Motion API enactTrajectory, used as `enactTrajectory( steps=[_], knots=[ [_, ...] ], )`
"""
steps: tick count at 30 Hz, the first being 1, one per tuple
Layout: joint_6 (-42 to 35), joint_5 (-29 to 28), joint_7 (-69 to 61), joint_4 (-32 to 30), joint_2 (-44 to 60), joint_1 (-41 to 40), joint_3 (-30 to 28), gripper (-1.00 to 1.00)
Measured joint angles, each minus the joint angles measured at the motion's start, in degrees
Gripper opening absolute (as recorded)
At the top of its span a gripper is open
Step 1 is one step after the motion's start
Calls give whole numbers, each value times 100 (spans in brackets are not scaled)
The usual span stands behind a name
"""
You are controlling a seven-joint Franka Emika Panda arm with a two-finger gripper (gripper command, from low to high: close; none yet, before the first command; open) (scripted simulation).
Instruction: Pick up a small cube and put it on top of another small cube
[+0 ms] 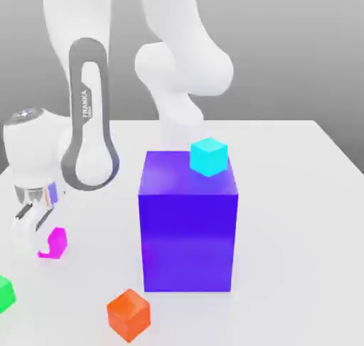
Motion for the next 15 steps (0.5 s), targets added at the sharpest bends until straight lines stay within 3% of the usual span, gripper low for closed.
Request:
enactTrajectory(
  steps=[9, 15],
  knots=[
    [-746, -1311, 997, -263, -1021, 582, -881, -100],
    [-1489, -1486, -28, 716, -797, 528, -618, -100]
  ],
)
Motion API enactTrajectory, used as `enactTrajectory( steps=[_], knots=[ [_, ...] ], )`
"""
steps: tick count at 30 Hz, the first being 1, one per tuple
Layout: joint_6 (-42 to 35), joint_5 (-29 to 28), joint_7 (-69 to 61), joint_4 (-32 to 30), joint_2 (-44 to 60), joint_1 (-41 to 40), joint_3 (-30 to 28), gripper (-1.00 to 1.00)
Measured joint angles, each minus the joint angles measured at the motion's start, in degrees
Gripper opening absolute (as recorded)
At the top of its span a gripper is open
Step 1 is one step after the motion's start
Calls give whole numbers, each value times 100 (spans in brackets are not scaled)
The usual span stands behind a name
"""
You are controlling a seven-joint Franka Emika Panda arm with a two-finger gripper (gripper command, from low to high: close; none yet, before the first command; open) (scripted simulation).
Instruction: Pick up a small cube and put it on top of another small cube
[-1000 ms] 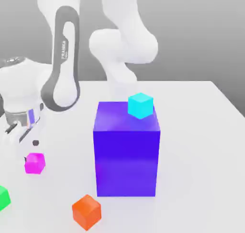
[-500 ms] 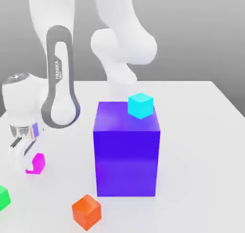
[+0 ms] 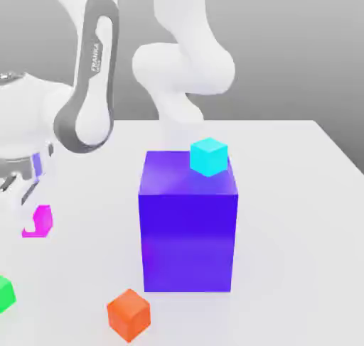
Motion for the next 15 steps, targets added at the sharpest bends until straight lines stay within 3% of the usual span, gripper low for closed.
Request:
enactTrajectory(
  steps=[7, 11, 12, 15],
  knots=[
    [-952, 59, -1726, 1461, 540, -108, 437, -100],
    [-627, 288, -2208, 1776, 1196, -266, 694, -100],
    [-455, 366, -2273, 1798, 1395, -315, 758, 100],
    [-454, 366, -2273, 1798, 1395, -315, 758, 100]
  ],
)
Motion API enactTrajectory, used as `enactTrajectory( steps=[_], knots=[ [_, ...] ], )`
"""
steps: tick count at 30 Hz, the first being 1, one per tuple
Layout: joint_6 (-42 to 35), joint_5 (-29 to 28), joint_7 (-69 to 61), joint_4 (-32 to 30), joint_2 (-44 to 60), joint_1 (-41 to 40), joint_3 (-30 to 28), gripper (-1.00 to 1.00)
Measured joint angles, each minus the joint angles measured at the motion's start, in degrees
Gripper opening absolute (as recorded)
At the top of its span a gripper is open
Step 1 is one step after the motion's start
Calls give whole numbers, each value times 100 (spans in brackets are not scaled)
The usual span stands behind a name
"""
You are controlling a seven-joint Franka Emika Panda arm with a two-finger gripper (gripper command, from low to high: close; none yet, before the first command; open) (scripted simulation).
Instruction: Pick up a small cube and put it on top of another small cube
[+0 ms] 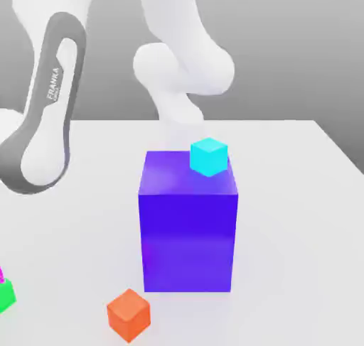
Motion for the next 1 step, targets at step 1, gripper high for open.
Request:
enactTrajectory(
  steps=[1],
  knots=[
    [0, 0, 0, 0, 0, 0, 0, 100]
  ],
)
